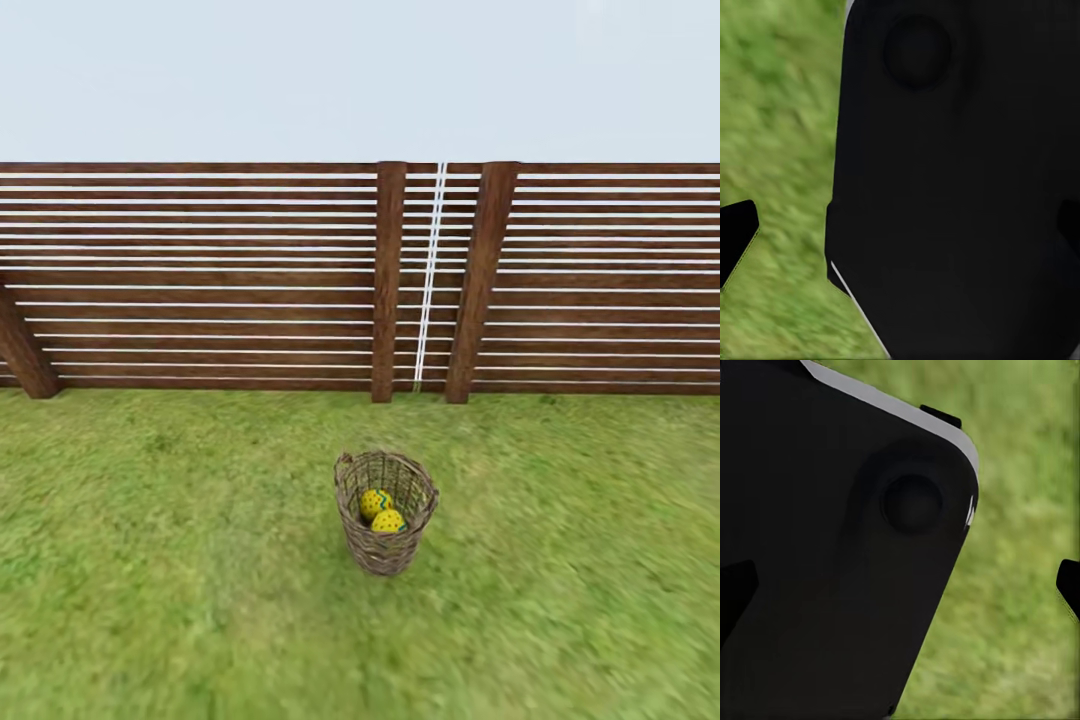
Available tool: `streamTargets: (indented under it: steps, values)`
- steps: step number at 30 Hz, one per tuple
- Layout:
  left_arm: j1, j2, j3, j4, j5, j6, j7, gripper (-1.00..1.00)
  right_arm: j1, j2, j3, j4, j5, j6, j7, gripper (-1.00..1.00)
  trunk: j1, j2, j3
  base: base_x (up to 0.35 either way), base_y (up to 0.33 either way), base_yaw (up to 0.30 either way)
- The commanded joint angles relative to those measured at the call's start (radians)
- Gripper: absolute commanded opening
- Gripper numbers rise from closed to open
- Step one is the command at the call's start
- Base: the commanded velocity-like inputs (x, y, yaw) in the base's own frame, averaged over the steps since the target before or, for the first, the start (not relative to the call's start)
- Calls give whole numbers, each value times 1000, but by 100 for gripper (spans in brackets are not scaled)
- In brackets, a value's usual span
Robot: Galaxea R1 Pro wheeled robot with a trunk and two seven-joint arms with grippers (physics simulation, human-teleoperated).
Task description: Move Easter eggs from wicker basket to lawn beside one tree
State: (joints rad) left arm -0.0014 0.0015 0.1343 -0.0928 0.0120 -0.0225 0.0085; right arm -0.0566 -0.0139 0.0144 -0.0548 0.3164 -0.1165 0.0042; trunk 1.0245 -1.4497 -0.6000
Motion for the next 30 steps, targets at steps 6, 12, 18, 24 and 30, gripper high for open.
streamTargets:
  steps: [6, 12, 18, 24, 30]
  values:
    - [0, 0, -2, -3, -9, 12, -8, 100, 0, -8, 4, 44, 13, -3, 2, 100, 1, 0, -1, 327, 80, 0]
    - [-282, 176, 2, -95, -2, 460, -6, 100, -134, -19, -45, -279, -6, 451, 58, 100, 1, 0, -1, 117, 23, 0]
    - [-495, 129, 5, -786, -2, 903, 11, 100, -304, -15, -140, -967, -7, 1017, 140, 100, 1, 0, -1, 0, 0, 0]
    - [-518, 103, 1, -1040, 44, 951, 7, 100, -463, -15, -210, -1073, -9, 1079, 141, 100, 1, 0, -1, 0, 0, 0]
    - [-523, 98, -4, -1084, 90, 946, -27, 100, -511, 29, -230, -1086, -4, 1076, 142, 100, 1, 0, -1, 0, 0, 0]
